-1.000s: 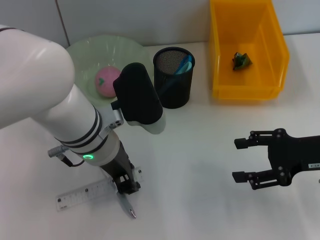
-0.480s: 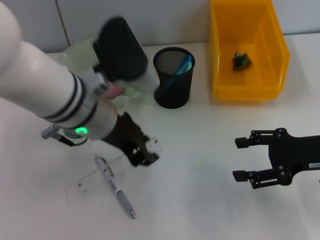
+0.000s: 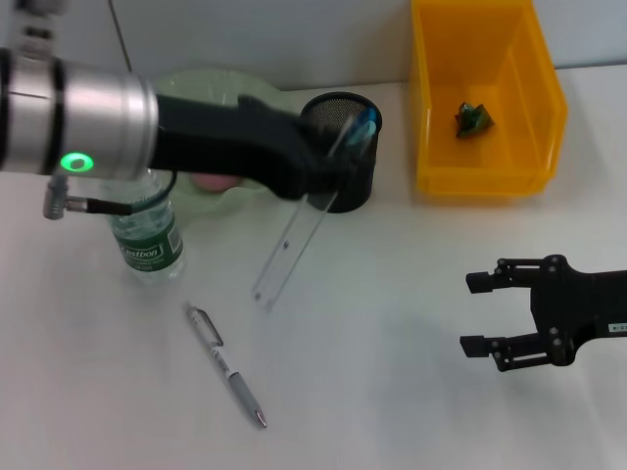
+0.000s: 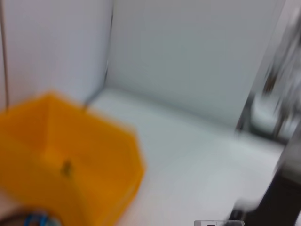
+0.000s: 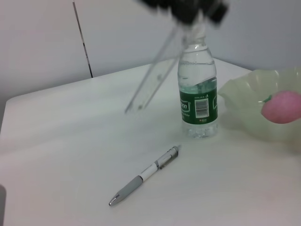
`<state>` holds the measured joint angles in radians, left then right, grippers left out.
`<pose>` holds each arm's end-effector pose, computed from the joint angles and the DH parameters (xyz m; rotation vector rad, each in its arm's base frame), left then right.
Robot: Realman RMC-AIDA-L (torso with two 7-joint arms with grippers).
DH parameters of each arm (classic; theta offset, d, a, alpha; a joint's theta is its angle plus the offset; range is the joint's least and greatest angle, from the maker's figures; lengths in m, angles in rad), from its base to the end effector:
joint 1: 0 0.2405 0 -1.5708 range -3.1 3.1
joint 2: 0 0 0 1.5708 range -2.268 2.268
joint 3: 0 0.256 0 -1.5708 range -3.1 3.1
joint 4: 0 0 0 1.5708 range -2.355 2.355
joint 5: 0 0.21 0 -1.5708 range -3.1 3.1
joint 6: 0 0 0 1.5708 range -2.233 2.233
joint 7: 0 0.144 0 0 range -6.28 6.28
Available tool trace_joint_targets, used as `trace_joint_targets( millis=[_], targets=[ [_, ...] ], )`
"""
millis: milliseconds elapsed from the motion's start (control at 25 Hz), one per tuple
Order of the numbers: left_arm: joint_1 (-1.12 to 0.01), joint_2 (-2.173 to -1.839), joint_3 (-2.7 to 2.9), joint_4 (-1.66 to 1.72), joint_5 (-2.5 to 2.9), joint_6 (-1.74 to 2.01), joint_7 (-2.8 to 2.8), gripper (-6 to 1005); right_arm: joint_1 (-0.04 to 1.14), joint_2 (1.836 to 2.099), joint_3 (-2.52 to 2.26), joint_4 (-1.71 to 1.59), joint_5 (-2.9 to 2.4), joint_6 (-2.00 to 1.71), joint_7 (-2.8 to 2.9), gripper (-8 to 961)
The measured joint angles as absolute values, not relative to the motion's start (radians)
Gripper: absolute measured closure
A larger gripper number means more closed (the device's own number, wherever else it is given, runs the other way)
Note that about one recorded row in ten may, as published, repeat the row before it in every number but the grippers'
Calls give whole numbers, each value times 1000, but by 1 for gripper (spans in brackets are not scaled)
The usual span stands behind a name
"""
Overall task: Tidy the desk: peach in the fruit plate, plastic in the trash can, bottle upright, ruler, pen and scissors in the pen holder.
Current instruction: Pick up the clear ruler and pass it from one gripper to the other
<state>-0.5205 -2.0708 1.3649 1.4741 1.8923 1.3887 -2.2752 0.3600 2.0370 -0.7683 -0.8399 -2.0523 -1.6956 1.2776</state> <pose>-0.0851 0.3407 0.0114 -2.8785 -0.5445 -0.4903 0.2990 0.2832 0.0305 -2.8380 0.4311 0.4844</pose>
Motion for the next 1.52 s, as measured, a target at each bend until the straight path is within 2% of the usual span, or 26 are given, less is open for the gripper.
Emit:
trace_joint_targets(
  millis=[200,440,760,800,920,1000,1160,1520],
  targets=[
    [-477,-2071,1299,1287,1556,1368,-2043,593,359,2039,-768,-837,-2051,-1688,1278,204],
    [-474,-2076,1312,982,1214,1367,-1679,588,362,2046,-768,-829,-2045,-1677,1273,208],
    [-467,-2079,1508,743,812,1363,-1205,581,362,2075,-733,-824,-2026,-1632,1250,212],
    [-471,-2079,1643,655,576,1353,-988,581,362,2077,-719,-813,-2007,-1630,1233,213],
    [-471,-2079,1643,655,576,1353,-988,578,358,2079,-680,-756,-1916,-1626,1158,215],
    [-471,-2080,1932,625,170,1242,-692,576,356,2079,-648,-685,-1821,-1624,1074,216],
    [-476,-2080,2112,628,-127,1171,-527,573,357,2081,-630,-587,-1711,-1623,961,218],
    [-470,-2080,2320,708,-457,1085,-295,565,429,2087,-637,-253,-1436,-1622,588,223]
  ],
)
